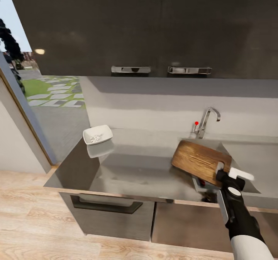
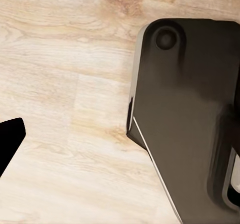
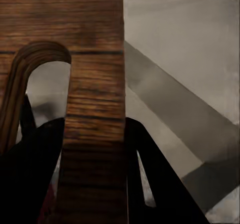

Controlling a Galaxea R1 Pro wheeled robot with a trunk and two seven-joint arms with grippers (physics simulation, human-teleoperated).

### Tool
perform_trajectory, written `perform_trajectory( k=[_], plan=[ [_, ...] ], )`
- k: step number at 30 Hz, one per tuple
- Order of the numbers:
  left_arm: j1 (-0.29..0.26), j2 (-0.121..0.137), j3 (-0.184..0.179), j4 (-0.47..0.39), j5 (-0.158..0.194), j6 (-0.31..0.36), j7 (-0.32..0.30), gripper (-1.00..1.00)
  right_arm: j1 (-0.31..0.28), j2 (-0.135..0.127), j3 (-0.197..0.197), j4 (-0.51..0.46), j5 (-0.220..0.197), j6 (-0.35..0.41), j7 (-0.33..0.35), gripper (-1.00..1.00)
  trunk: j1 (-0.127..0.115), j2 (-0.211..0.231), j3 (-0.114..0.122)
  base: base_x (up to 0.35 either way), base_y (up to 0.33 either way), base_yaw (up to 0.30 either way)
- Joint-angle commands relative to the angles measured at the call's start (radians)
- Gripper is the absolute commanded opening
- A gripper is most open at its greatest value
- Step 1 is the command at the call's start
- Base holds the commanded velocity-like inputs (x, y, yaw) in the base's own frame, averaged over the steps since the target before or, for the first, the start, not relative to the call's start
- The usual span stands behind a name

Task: In the kitchen, take the Vidalia onion out of the sink, dice it on the chopping board with the paring knife, put the diced onion into the bowl on the countertop, then place both the paring knife and the chopping board into the sink.

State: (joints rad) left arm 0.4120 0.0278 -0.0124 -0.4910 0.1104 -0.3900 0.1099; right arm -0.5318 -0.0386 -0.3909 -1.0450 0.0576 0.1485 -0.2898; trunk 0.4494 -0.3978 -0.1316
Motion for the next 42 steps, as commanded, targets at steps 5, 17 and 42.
perform_trajectory(
  k=[5,17,42],
  plan=[
    [0.0,0.0,-0.003,-0.001,0.009,-0.001,0.001,1.0,-0.033,-0.003,0.003,0.051,-0.054,0.064,-0.18,-1.0,0.001,-0.002,-0.002,0.0,0.0,0.0],
    [0.0,0.0,-0.003,-0.001,0.009,-0.001,0.001,1.0,-0.463,-0.066,0.003,0.472,-0.08,0.173,-0.328,-1.0,0.001,-0.002,-0.002,0.0,0.0,0.0],
    [-0.001,0.0,-0.003,0.0,0.009,-0.001,-0.001,1.0,-0.499,-0.075,-0.277,0.717,-0.078,-0.156,-0.529,-1.0,0.001,-0.002,-0.002,0.064,0.0,0.0]
  ],
)
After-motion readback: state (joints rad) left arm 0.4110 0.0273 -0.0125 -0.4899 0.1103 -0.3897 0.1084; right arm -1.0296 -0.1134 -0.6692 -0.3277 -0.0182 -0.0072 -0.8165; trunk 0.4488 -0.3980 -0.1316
